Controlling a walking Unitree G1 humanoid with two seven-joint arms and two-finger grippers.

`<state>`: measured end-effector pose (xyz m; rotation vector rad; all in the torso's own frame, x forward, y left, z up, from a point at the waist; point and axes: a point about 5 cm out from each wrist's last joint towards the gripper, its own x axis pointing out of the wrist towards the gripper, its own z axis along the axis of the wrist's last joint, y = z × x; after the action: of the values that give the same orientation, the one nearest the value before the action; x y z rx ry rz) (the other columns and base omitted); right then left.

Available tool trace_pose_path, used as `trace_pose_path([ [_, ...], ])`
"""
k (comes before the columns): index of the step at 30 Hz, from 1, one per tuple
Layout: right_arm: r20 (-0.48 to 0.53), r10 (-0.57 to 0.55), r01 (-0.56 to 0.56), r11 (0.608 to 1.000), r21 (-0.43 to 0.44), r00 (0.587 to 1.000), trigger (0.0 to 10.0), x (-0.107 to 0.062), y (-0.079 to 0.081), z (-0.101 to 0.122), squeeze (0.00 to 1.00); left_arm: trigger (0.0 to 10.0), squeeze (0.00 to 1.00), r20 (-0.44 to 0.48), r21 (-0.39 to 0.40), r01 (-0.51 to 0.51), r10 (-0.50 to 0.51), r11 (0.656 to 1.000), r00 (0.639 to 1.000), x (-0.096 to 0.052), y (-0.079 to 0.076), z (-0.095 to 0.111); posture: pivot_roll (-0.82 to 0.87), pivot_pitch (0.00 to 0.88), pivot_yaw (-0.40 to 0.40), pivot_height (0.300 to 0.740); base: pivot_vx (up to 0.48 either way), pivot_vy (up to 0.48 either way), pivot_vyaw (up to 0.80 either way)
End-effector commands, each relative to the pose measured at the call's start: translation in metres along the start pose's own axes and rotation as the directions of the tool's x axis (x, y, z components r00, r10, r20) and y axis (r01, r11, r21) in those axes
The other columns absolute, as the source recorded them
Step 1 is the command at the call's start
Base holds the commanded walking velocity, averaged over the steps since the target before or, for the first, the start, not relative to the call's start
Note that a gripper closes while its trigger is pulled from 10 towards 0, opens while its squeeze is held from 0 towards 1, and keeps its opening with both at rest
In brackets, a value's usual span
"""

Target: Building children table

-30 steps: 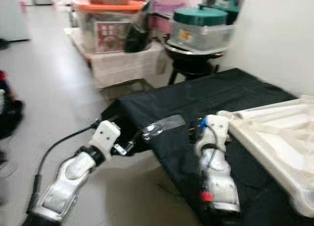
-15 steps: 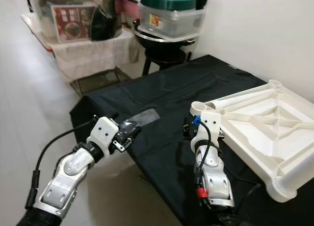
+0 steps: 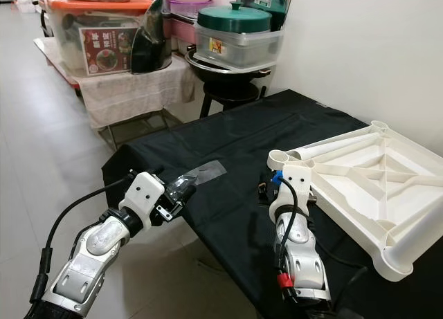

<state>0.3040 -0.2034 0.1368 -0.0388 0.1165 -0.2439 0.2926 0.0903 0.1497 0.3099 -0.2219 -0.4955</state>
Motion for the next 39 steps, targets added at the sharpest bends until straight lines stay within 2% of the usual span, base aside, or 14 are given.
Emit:
trace_pose_path([
  [1, 0.003, -0.011, 0.011, 1.000, -0.015, 1.000, 10.0, -0.001, -0.004, -0.001, 0.00, 10.0, 0.00, -0.021, 0.011, 0.002, -0.002, 1.000, 1.000, -0.002, -0.002, -0.005, 0.07, 0.000, -0.103, 0.740, 0.000, 0.000, 0.00],
  [8, 0.012, 0.003, -0.003, 1.000, -0.015, 1.000, 10.0, 0.004, 0.002, 0.003, 0.00, 10.0, 0.00, -0.043, 0.033, -0.006, 0.008, 0.999, 0.999, -0.004, 0.004, -0.008, 0.07, 0.000, -0.095, 0.740, 0.000, 0.000, 0.00],
  [14, -0.012, -0.014, 0.013, 1.000, -0.021, 1.000, 10.0, -0.003, -0.004, -0.006, 0.00, 10.0, 0.00, -0.057, 0.035, -0.006, 0.008, 0.999, 0.998, -0.006, 0.002, -0.010, 0.07, 0.000, -0.096, 0.740, 0.000, 0.000, 0.00],
  [20, -0.004, -0.017, 0.017, 1.000, -0.027, 1.000, 10.0, -0.003, -0.006, -0.002, 0.00, 10.0, 0.00, -0.066, 0.040, -0.017, 0.019, 0.999, 0.998, -0.007, 0.006, -0.012, 0.05, 0.000, -0.086, 0.740, 0.000, 0.000, 0.00],
  [23, -0.001, -0.032, 0.032, 0.999, -0.029, 0.999, 10.0, -0.002, -0.011, -0.001, 0.00, 10.0, 0.00, -0.065, 0.036, -0.015, 0.018, 0.999, 0.998, -0.006, 0.005, -0.012, 0.04, 0.000, -0.081, 0.740, 0.000, 0.000, 0.00],
  [31, -0.008, -0.035, 0.035, 0.999, -0.037, 0.999, 10.0, -0.008, -0.013, -0.004, 0.00, 10.0, 0.00, -0.071, 0.016, -0.017, 0.018, 1.000, 0.997, -0.007, 0.001, -0.013, 0.03, 0.000, -0.082, 0.740, 0.000, 0.000, 0.00],
  [39, -0.008, -0.034, 0.033, 0.999, -0.042, 0.999, 10.0, -0.008, -0.013, -0.003, 0.00, 10.0, 0.00, -0.067, 0.002, -0.027, 0.027, 1.000, 0.997, -0.010, -0.001, -0.012, 0.04, 0.000, -0.089, 0.740, 0.000, 0.000, 0.00],
])
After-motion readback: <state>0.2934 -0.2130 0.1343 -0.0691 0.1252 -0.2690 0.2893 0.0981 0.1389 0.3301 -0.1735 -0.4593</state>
